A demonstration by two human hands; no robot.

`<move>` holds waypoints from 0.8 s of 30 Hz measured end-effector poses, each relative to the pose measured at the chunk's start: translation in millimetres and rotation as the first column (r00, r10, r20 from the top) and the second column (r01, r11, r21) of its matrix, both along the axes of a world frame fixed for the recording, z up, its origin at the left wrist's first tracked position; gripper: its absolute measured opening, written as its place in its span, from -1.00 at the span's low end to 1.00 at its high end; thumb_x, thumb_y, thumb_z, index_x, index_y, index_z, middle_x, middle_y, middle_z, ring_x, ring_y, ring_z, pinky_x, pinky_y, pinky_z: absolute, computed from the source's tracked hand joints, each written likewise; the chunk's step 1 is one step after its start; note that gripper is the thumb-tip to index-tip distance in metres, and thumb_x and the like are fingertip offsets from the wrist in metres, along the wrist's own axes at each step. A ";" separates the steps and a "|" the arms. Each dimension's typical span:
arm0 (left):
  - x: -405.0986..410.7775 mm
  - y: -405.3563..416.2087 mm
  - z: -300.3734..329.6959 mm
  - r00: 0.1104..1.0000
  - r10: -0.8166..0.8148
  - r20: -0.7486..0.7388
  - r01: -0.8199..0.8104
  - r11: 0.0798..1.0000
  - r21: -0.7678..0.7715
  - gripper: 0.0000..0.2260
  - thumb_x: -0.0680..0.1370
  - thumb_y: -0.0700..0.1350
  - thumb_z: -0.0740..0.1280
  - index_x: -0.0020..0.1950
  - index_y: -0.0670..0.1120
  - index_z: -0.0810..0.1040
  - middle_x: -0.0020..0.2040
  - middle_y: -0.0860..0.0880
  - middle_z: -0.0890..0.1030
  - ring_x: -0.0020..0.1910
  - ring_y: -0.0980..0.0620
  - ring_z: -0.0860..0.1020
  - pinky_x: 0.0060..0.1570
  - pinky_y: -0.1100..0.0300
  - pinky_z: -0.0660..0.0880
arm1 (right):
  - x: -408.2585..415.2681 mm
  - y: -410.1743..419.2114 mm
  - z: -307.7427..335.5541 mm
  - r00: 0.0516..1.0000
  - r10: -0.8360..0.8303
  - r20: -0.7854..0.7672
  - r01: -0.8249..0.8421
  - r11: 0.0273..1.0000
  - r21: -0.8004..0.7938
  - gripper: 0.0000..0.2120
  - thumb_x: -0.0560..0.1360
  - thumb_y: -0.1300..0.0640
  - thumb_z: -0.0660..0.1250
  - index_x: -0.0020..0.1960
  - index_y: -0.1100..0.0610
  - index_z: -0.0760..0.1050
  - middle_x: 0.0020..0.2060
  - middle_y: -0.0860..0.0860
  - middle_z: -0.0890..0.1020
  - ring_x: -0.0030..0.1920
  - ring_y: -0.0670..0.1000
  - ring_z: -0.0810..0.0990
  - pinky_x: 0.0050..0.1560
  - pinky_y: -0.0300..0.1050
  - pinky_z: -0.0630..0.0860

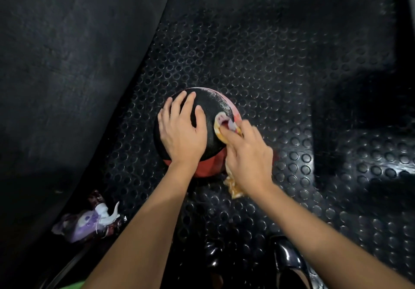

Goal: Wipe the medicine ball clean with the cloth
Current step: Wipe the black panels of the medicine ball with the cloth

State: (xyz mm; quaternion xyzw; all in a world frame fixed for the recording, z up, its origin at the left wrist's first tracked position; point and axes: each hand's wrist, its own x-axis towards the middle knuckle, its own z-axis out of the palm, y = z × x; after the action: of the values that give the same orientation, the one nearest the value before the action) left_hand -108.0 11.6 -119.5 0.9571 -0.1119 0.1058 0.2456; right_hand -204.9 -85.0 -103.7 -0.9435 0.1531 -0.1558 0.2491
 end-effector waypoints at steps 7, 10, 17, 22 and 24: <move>-13.8 3.4 -5.3 0.999 -0.038 0.030 0.037 0.999 0.034 -0.60 0.59 0.05 0.10 0.35 -0.02 0.49 0.37 0.01 0.47 0.42 -0.09 0.33 0.41 -0.08 0.21 | 41.5 -33.4 -8.5 0.961 -0.173 -0.215 0.205 0.969 0.137 -0.68 0.54 0.22 0.22 0.19 -0.05 0.58 -0.06 -0.03 0.46 -0.01 0.05 0.49 -0.21 -0.14 0.31; -9.5 0.7 -3.2 0.998 -0.046 0.043 0.045 0.999 0.028 -0.61 0.59 0.03 0.10 0.33 -0.03 0.51 0.35 0.00 0.49 0.40 -0.10 0.35 0.39 -0.10 0.24 | 21.6 -19.2 0.0 0.976 -0.147 -0.160 0.173 0.971 0.166 -0.67 0.51 0.25 0.24 0.21 0.00 0.57 -0.12 -0.06 0.39 -0.06 0.03 0.48 -0.19 -0.12 0.36; -18.9 3.0 -6.5 0.991 -0.111 0.070 0.108 0.993 0.043 -0.63 0.59 0.01 0.13 0.33 -0.03 0.52 0.35 0.00 0.49 0.40 -0.10 0.35 0.36 -0.15 0.28 | 30.8 -31.0 -7.4 0.945 -0.210 -0.252 0.260 0.948 0.184 -0.66 0.53 0.22 0.22 0.21 -0.07 0.55 -0.09 -0.08 0.40 -0.01 0.05 0.51 -0.18 -0.14 0.31; -9.7 0.5 -3.7 0.994 -0.083 0.070 0.082 0.996 0.017 -0.64 0.58 0.01 0.13 0.31 -0.03 0.53 0.33 0.00 0.51 0.38 -0.10 0.37 0.35 -0.16 0.29 | 3.2 -6.7 3.9 0.979 -0.149 -0.137 0.174 0.965 0.194 -0.66 0.49 0.26 0.26 0.20 -0.01 0.57 -0.10 -0.02 0.44 -0.08 0.05 0.50 -0.21 -0.10 0.41; -10.2 4.9 -4.3 0.993 -0.095 0.068 0.095 0.995 0.004 -0.63 0.59 0.01 0.12 0.32 -0.03 0.52 0.34 0.00 0.51 0.39 -0.10 0.36 0.35 -0.16 0.29 | -0.8 -3.0 0.8 0.985 -0.132 -0.111 0.150 0.975 0.167 -0.66 0.47 0.27 0.27 0.17 0.01 0.59 -0.12 0.00 0.46 -0.11 0.06 0.50 -0.26 -0.10 0.42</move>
State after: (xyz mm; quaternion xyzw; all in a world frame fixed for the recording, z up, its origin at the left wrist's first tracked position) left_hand -118.3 16.5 -123.8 0.9466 -0.1656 0.1266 0.2460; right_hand -205.7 -88.0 -102.9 -0.9114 0.2449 -0.1122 0.3112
